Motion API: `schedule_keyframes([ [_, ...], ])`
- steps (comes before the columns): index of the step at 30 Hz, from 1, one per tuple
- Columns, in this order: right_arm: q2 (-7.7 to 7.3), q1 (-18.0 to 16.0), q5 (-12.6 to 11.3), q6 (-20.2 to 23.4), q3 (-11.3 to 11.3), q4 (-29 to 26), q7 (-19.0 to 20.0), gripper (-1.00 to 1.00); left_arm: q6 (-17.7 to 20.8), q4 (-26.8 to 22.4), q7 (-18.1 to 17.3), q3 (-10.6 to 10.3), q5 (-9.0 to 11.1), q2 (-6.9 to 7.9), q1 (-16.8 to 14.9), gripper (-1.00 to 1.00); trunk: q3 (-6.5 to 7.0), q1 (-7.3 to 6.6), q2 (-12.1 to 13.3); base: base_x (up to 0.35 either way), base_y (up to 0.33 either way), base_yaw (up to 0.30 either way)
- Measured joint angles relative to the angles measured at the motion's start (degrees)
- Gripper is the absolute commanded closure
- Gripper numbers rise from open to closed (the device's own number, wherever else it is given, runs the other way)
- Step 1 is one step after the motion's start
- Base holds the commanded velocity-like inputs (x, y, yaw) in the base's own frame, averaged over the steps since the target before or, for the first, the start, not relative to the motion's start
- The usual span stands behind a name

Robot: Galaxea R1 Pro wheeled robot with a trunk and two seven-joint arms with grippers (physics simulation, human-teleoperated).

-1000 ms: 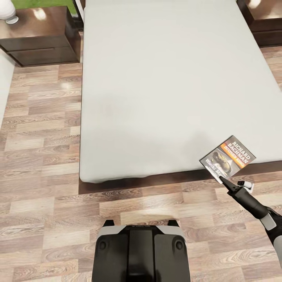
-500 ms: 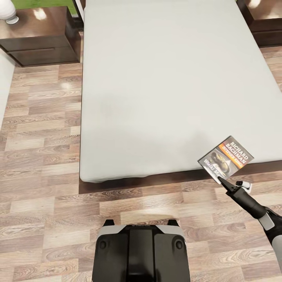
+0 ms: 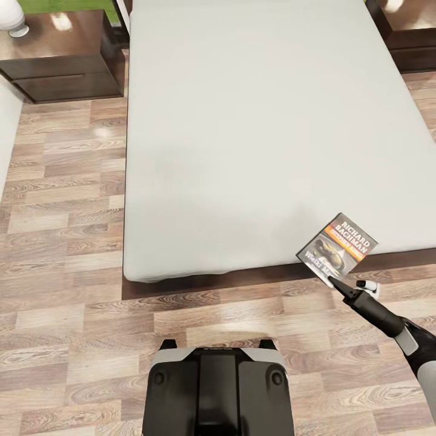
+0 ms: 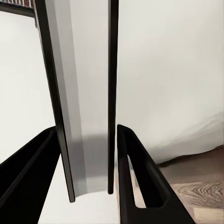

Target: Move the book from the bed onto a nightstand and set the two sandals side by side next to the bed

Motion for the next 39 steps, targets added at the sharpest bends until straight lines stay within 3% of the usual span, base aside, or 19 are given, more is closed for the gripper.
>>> schedule_keyframes([
  [9, 0.40, -0.13, 0.01, 0.30, 2.85, -0.04, 0.00, 1.00, -0.07, -0.02, -0.68, 0.00, 0.01, -0.06, 0.00, -1.00, 0.00, 0.00, 0.00, 0.000, 0.000, 0.000],
  [14, 0.55, -0.18, 0.07, 3.44, 5.67, -0.78, 0.01, 1.00, -0.09, -0.05, -0.81, 0.00, 0.02, -0.09, 0.00, -1.00, 0.00, 0.00, 0.00, 0.000, 0.000, 0.000],
  [20, 0.70, -0.20, 0.05, 6.44, 7.29, -2.56, 0.02, 1.00, -0.09, -0.05, -0.82, 0.00, -0.01, -0.14, 0.00, -1.00, 0.00, 0.00, 0.00, 0.000, 0.000, 0.000],
  [39, 2.55, -0.21, 0.17, 14.26, 8.26, -5.98, 0.03, 1.00, -0.25, -0.09, -0.23, 0.00, -0.05, -0.34, 0.00, -1.00, 0.00, 0.00, 0.00, 0.000, 0.000, 0.000],
])
